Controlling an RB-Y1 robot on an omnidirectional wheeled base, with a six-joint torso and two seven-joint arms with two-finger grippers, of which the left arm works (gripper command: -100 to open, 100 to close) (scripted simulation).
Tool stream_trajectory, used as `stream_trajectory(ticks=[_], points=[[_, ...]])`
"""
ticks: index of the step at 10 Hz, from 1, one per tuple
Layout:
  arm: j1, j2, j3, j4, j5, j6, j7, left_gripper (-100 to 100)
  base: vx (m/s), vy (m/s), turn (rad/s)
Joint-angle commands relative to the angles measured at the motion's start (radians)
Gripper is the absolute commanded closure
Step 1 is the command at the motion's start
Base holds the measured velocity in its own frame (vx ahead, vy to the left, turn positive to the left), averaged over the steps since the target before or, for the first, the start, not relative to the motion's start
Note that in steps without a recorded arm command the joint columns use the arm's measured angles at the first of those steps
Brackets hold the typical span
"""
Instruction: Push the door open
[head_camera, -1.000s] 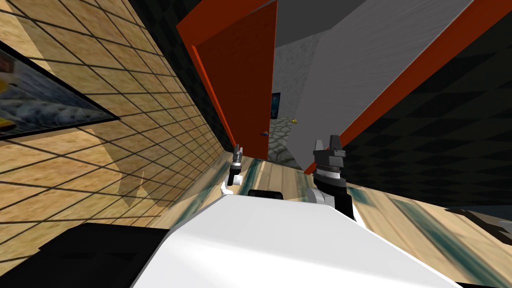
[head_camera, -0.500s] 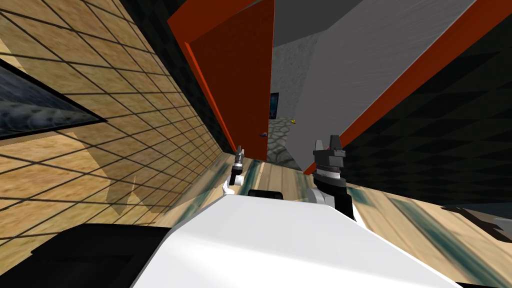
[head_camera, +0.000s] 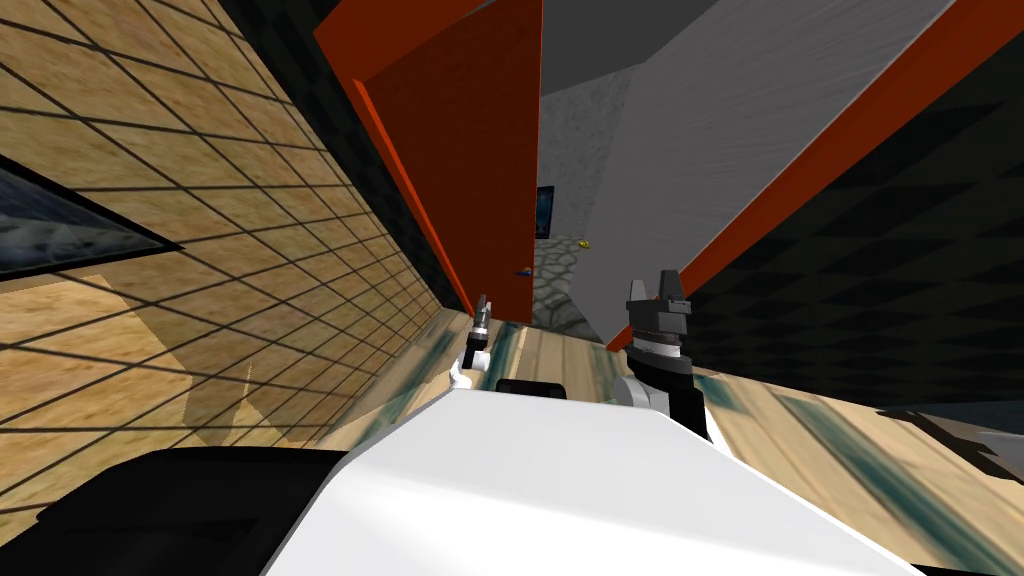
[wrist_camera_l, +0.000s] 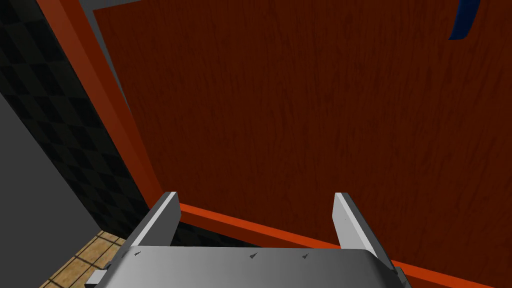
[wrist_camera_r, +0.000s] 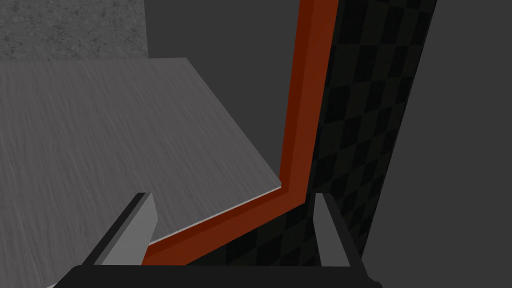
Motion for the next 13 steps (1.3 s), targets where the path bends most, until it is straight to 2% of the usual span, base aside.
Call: stream_trajectory(ticks=[1, 2, 6, 7, 13], points=[[-0.018, -0.005, -0.004, 0.050, 0.006, -0.008, -0.007, -100, 0.088, 0.006, -0.056], [-0.018, -0.005, -0.004, 0.060, 0.006, -0.008, -0.007, -100, 0.061, 0.008, -0.019], [-0.065, -0.014, -0.011, 0.180, 0.022, -0.021, -0.021, -100, 0.084, 0.001, -0.050], [-0.065, -0.014, -0.011, 0.188, 0.022, -0.021, -0.021, -100, 0.076, -0.003, -0.006], [-0.129, -0.034, -0.022, 0.365, 0.045, -0.039, -0.040, -100, 0.090, 0.005, -0.047]])
